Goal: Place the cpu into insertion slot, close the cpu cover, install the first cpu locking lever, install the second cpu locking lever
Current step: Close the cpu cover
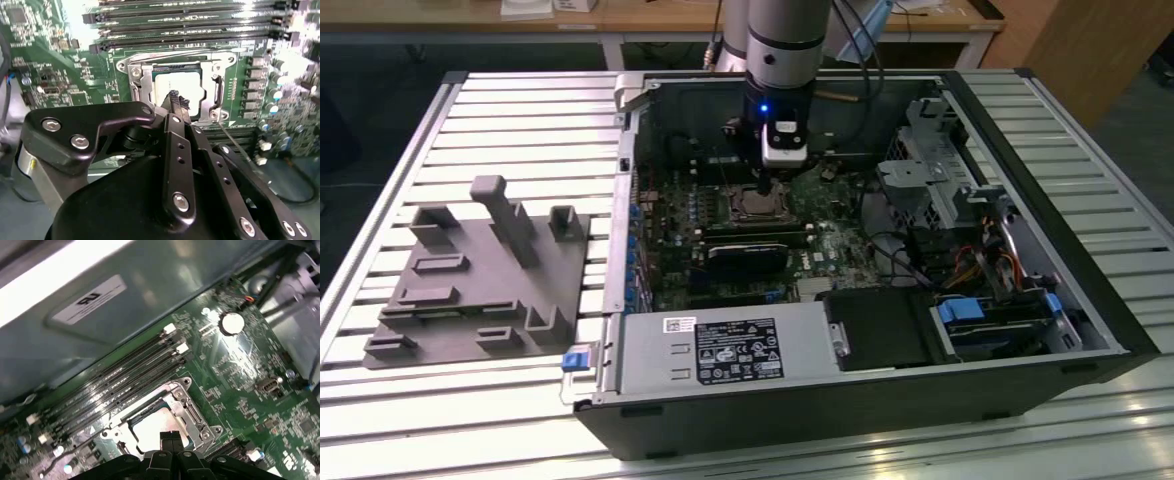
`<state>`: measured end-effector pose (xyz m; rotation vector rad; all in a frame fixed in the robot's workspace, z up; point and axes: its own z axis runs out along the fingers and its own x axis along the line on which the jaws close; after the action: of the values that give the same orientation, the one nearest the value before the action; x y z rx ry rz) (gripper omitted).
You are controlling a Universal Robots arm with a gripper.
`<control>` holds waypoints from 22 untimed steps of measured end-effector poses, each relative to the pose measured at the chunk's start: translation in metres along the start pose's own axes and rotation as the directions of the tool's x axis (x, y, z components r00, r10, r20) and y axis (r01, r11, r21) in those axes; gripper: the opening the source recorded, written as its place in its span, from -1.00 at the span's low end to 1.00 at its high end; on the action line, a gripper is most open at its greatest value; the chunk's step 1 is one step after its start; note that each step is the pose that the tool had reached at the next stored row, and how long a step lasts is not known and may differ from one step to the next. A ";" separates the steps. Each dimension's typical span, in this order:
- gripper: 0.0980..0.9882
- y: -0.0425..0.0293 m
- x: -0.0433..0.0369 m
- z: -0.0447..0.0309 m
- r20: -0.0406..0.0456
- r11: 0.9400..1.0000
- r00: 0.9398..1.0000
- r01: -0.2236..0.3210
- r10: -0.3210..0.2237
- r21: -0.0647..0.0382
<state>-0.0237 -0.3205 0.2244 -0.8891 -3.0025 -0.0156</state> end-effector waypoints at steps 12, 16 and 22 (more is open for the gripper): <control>-0.98 0.0000 0.0000 0.0002 -0.002 0.976 0.976 0.217 -0.217 0.003; -0.98 0.0000 0.0000 0.0004 -0.002 0.958 0.958 0.287 -0.287 0.003; -0.98 0.0000 0.0000 0.0007 -0.004 0.921 0.921 0.390 -0.390 0.004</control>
<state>-0.0237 -0.3205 0.2237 -0.2738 -3.1177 -0.0121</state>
